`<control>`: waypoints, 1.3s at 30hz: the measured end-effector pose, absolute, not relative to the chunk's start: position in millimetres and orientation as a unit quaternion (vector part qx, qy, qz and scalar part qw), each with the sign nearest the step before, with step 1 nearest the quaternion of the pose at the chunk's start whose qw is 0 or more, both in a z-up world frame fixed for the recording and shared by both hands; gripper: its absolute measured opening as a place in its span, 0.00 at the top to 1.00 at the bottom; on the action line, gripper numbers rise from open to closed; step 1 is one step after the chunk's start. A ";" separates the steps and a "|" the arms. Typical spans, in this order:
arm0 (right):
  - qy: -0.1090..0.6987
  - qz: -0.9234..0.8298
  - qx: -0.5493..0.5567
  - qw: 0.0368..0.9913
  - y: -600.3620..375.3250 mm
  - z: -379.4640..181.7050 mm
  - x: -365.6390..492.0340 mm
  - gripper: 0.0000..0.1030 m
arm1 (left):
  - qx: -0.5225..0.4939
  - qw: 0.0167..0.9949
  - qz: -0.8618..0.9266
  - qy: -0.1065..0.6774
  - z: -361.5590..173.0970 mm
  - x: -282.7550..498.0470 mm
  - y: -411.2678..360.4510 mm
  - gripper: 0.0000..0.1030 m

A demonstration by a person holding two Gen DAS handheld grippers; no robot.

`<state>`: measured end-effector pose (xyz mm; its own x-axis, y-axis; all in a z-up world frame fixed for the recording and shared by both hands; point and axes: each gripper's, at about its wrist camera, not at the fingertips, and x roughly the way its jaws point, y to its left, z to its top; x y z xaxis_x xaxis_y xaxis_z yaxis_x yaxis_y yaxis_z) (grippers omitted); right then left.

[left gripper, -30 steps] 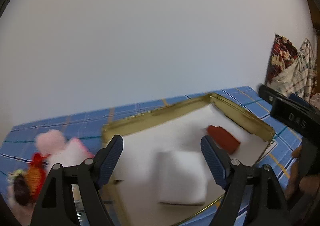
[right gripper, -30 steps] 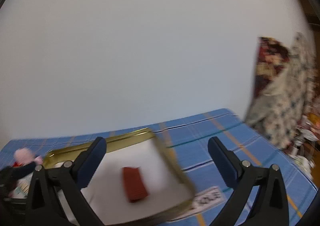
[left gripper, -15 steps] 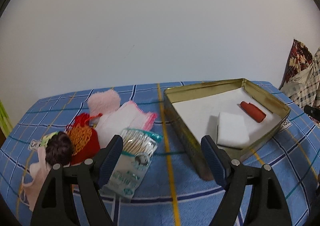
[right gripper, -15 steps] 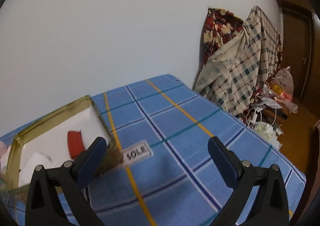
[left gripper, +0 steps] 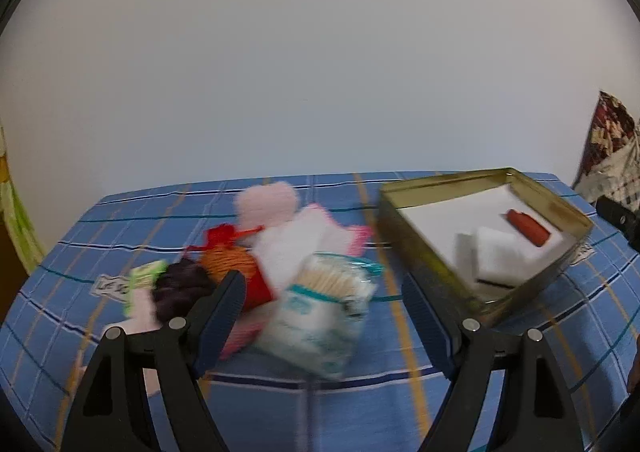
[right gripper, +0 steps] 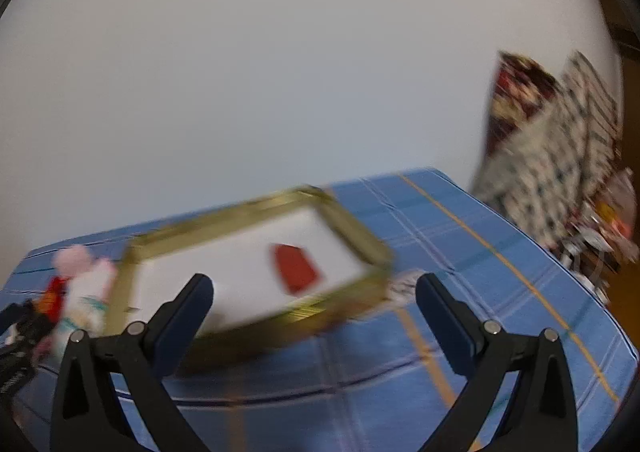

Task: Organize soft objects
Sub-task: 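Move the left gripper back to the pile and reach for the pink bra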

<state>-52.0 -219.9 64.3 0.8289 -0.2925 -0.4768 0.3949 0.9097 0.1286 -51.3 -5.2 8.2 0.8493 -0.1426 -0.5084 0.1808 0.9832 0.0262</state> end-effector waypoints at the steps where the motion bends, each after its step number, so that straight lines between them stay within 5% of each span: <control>1: 0.220 -0.166 0.106 0.955 -206.6 68.5 -48.9 0.00 | 0.033 0.962 -0.077 0.261 8.9 -51.3 4.8 0.20; 22: 0.176 0.006 0.062 0.982 -63.2 79.3 -2.4 0.00 | -0.013 0.965 0.046 0.259 8.4 -65.4 160.6 0.20; 39: 0.213 0.079 0.030 0.973 13.2 58.3 31.4 0.00 | 0.010 0.923 -0.060 0.380 -38.4 -43.8 156.4 0.20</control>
